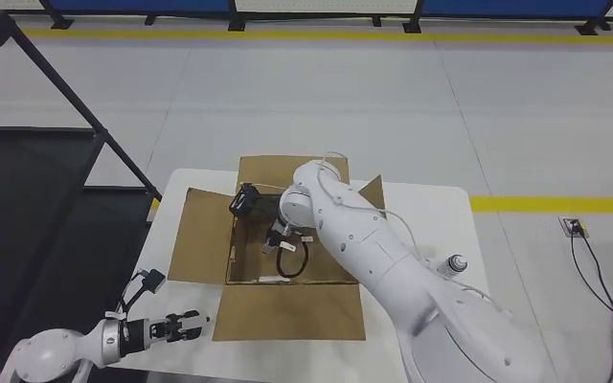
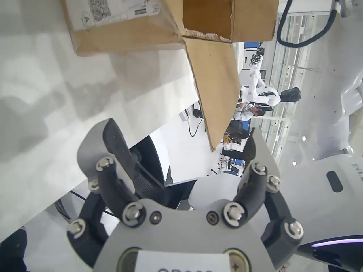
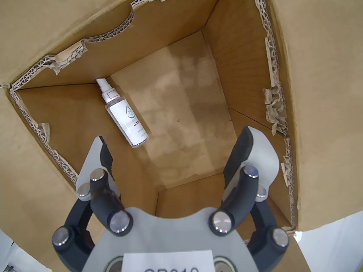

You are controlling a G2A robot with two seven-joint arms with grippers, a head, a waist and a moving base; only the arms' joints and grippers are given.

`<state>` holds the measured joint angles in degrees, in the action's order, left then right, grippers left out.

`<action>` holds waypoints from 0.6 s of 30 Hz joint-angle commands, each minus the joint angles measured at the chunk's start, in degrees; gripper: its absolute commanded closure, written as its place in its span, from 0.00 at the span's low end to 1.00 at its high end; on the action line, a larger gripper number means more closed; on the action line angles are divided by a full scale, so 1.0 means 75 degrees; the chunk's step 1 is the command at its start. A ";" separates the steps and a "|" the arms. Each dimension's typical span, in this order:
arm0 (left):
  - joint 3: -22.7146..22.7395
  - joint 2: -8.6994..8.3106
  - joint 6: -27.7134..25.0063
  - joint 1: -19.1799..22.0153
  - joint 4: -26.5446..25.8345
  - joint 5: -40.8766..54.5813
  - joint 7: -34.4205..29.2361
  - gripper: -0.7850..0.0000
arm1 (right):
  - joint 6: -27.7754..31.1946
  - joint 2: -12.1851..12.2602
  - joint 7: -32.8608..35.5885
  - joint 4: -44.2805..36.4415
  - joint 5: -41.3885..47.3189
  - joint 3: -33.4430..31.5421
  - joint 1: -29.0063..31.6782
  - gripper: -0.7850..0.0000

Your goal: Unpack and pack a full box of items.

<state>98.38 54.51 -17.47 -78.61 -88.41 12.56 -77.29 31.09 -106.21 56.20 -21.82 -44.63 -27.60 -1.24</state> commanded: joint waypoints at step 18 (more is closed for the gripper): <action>-0.0380 0.0101 -0.0682 -0.0843 -0.0388 0.0587 0.1813 0.00 | -0.0173 0.0257 -0.1006 -0.0308 -0.0695 -0.0174 0.0358 0.00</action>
<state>95.94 55.23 -22.61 -84.88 -91.08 17.06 -64.22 29.46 -104.38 48.50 -24.06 -49.89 -28.77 1.39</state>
